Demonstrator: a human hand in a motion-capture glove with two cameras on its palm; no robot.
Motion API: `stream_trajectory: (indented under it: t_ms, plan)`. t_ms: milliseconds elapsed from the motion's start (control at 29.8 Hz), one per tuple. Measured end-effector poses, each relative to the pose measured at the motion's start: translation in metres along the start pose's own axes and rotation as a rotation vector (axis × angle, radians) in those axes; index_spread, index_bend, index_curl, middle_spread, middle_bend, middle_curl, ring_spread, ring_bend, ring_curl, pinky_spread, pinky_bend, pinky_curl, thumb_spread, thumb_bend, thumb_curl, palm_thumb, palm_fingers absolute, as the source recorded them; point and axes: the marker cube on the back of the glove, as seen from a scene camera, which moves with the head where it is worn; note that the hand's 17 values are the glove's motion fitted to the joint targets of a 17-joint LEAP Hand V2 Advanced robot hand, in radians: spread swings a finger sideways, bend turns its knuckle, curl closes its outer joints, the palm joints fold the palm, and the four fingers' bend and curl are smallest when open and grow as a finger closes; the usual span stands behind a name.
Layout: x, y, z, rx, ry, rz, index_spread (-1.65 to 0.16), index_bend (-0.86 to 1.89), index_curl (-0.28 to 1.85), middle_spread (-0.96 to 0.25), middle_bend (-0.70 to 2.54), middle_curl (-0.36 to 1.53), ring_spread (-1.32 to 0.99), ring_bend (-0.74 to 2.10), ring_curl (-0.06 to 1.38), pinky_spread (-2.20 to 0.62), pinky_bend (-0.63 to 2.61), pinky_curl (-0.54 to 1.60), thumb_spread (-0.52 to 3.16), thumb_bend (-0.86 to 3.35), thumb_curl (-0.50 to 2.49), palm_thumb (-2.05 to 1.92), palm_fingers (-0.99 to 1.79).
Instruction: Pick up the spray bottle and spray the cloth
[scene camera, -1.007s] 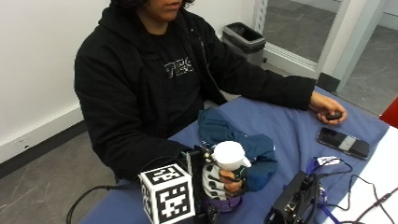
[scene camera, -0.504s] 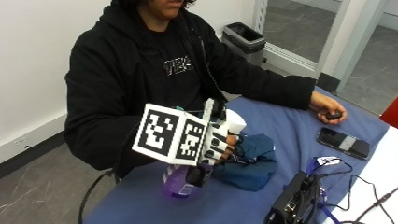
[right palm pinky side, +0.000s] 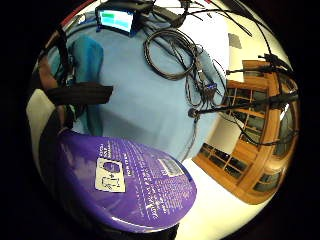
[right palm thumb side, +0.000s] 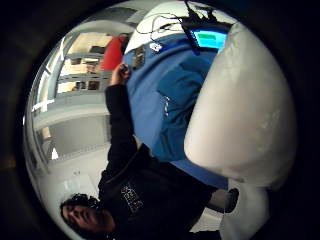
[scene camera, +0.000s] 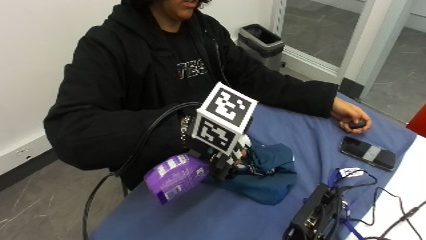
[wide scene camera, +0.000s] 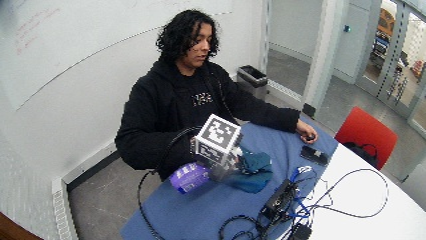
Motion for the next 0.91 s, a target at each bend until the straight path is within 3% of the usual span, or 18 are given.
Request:
stream_trajectory:
  t_ms: [571, 772, 907]
  plan:
    - [-0.008, -0.011, 0.061, -0.278, 0.216, 0.024, -0.23, 0.19, 0.52, -0.15, 0.42, 0.56, -0.24, 0.52, 0.50, -0.28, 0.42, 0.41, 0.19, -0.03, 0.77, 1.10, 1.24]
    - [-0.018, -0.034, 0.059, -0.265, 0.186, 0.057, -0.23, 0.19, 0.53, -0.15, 0.42, 0.56, -0.24, 0.52, 0.50, -0.29, 0.41, 0.41, 0.19, -0.03, 0.78, 1.09, 1.23]
    - [-0.011, -0.013, 0.060, -0.282, 0.218, 0.023, -0.23, 0.18, 0.54, -0.15, 0.42, 0.57, -0.24, 0.52, 0.50, -0.29, 0.41, 0.41, 0.19, -0.03, 0.78, 1.09, 1.23]
